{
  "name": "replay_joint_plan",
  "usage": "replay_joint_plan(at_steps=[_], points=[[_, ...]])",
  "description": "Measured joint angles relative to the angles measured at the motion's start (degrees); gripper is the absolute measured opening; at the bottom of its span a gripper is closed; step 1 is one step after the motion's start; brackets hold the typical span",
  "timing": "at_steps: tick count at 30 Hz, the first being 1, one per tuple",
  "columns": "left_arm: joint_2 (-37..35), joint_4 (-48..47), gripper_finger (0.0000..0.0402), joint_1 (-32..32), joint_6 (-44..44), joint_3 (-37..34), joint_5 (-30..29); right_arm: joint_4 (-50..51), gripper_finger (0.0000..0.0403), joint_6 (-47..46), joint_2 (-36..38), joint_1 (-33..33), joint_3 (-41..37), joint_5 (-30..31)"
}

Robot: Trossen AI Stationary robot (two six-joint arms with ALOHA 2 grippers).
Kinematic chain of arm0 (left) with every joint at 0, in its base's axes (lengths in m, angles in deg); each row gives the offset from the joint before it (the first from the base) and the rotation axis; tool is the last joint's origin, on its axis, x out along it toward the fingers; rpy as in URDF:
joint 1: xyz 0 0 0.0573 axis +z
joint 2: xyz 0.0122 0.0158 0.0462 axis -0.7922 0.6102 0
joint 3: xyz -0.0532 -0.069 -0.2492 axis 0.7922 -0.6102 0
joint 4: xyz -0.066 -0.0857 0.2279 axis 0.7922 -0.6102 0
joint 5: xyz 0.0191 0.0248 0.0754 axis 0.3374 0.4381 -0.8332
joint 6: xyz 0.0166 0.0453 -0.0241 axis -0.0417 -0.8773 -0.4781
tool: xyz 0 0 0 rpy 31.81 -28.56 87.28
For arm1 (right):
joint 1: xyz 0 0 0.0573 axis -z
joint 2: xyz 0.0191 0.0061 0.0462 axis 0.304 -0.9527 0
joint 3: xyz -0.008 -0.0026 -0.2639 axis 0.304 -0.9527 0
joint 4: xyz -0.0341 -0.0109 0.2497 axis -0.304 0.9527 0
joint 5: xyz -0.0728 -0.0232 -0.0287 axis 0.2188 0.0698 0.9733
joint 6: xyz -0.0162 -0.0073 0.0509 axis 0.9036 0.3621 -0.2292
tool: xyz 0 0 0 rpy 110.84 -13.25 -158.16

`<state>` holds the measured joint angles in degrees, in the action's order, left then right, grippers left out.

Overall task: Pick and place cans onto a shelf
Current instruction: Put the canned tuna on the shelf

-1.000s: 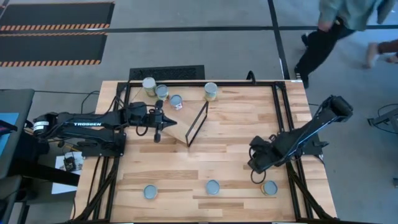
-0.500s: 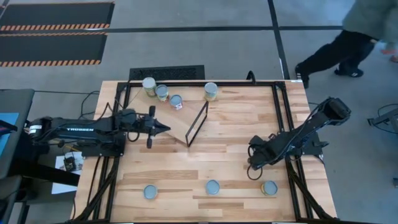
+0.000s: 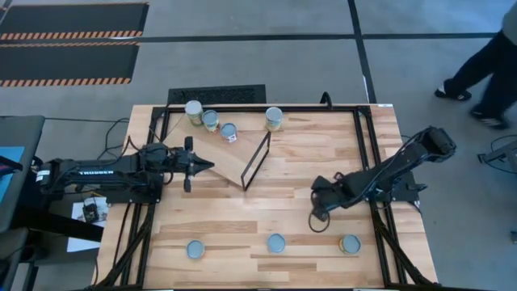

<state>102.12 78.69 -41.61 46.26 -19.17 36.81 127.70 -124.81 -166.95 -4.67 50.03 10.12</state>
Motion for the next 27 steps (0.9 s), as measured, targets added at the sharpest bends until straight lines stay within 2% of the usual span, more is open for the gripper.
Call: replay_joint_plan(at_steps=[3, 6, 10, 15, 21, 27], points=[[0.1, -0.2, 0.0004, 0.0, -0.1, 0.0, 0.0, -5.0, 0.0022, 7.7, -1.2, 2.2, 5.2, 0.8], [0.1, -0.3, 0.0004, 0.0, -0.9, 0.0, 0.0, -9.2, 0.0012, 17.2, -5.8, 4.0, 11.4, 0.7], [0.1, -0.5, 0.0004, 0.0, -1.8, 0.0, 0.0, -12.5, 0.0014, 30.3, -16.3, 6.0, 21.9, -2.0], [0.1, -1.1, 0.0004, 0.0, -2.3, 0.0, 0.0, -14.2, 0.0015, 43.5, -30.2, 7.5, 35.1, -8.1], [0.1, -1.7, 0.0004, 0.0, -3.3, 0.0, 0.2, -12.6, 0.0015, 50.5, -41.9, 8.1, 46.8, -11.7], [0.1, -2.5, 0.0004, 0.0, -3.7, 0.0, 0.7, -11.3, 0.0022, 51.3, -47.8, 8.2, 51.9, -14.1]])
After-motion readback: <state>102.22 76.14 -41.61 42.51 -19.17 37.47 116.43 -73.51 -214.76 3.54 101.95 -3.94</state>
